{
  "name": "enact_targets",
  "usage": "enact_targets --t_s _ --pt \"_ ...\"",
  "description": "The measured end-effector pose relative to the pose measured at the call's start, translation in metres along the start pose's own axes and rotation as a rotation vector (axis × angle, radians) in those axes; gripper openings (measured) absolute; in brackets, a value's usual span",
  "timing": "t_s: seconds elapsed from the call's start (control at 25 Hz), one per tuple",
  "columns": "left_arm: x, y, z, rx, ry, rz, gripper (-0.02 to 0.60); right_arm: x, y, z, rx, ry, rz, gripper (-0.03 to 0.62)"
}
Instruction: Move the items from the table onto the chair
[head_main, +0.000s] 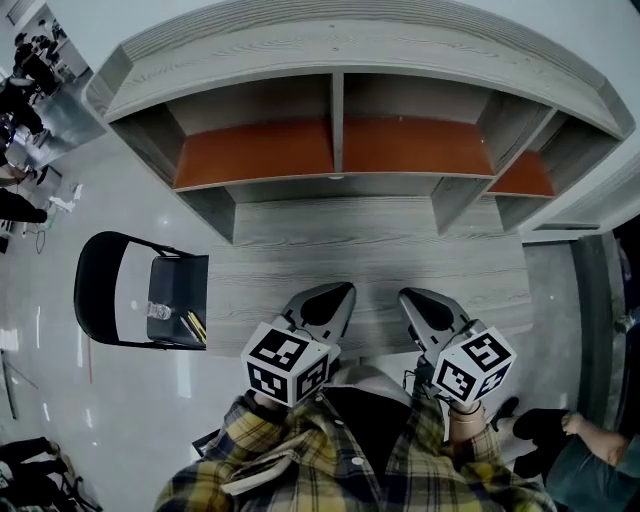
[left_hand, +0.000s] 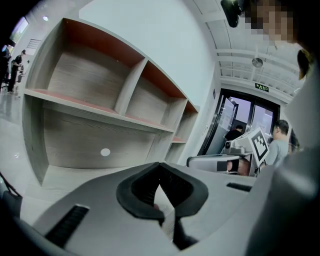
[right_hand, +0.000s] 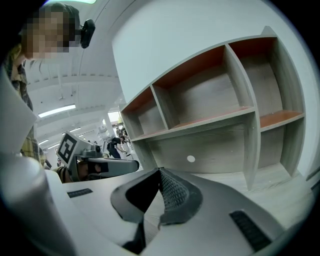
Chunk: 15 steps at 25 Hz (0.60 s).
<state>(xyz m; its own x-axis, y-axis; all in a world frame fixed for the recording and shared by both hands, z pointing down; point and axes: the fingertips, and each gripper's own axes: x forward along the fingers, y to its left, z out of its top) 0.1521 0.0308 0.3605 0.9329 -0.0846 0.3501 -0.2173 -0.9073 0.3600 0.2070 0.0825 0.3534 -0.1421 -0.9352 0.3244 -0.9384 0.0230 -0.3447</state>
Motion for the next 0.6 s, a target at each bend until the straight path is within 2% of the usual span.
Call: enact_targets --t_s 0.6 --pt "-0.0073 0.0033 -0.0029 -0.014 -0.014 0.004 0.003 -0.0004 0.0111 -0.0037 0.004 0.0 0.0 0.017"
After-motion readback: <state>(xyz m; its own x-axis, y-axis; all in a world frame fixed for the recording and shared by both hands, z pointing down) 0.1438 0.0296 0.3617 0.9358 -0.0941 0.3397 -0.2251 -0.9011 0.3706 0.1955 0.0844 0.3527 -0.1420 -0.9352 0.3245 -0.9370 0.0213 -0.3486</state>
